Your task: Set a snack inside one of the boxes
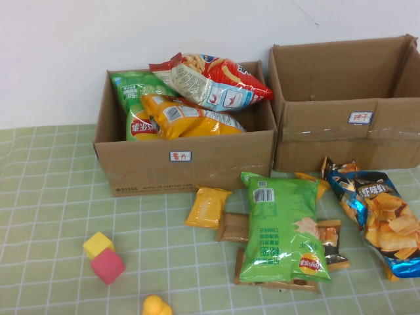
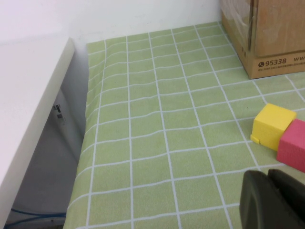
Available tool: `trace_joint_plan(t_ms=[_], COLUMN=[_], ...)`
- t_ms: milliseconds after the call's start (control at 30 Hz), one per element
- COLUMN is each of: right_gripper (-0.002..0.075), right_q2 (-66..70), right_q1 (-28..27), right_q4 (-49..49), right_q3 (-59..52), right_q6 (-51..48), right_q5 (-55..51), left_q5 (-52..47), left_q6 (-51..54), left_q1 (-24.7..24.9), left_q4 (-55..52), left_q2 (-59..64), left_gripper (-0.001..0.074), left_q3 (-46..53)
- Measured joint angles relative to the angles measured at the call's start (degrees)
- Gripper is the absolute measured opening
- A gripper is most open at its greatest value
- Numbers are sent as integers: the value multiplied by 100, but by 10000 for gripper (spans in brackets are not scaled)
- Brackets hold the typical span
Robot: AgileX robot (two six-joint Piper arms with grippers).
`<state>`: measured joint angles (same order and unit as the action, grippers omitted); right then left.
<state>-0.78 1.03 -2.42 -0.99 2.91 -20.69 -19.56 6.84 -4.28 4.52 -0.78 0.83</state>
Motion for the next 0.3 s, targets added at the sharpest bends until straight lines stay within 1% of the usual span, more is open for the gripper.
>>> trace_joint_plan(t_ms=[300], right_gripper=[-2], right_q2=[0], right_q1=[0], right_q4=[0], right_q3=[0], right_q6=[-23], right_q5=[0], left_q5=[0], left_q6=[0], left_q1=[0], left_q4=[0], left_q2=[0], left_gripper=[-3], left_q3=[0])
